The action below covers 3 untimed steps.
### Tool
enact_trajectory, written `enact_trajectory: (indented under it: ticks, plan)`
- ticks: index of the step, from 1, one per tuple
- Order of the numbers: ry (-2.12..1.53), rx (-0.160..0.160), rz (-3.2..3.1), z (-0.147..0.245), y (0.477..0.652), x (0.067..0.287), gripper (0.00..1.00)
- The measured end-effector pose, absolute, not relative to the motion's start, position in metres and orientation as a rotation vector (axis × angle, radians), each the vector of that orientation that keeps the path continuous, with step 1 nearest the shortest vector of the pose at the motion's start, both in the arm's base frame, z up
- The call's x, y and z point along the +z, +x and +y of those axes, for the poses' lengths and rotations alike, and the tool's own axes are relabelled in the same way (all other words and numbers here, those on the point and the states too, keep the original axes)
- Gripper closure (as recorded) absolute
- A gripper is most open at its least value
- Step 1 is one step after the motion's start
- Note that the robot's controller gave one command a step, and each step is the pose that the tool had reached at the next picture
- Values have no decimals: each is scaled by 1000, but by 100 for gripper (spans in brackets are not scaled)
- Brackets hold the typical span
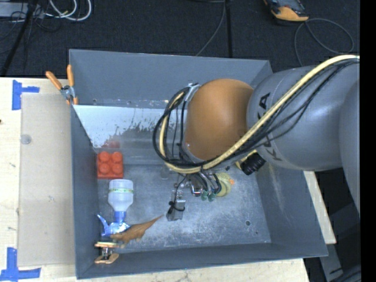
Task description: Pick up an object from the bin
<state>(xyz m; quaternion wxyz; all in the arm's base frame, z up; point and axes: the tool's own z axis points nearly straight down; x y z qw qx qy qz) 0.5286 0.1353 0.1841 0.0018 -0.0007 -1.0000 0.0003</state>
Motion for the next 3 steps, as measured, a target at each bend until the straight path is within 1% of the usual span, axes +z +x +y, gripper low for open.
enact_trajectory:
  ticks: [1,2,3]
  plan:
    - [171,2,-3138,158,531,157,0]
    - [752,1,-3041,206,498,137,0]
    - [854,0,-3024,236,504,136,0]
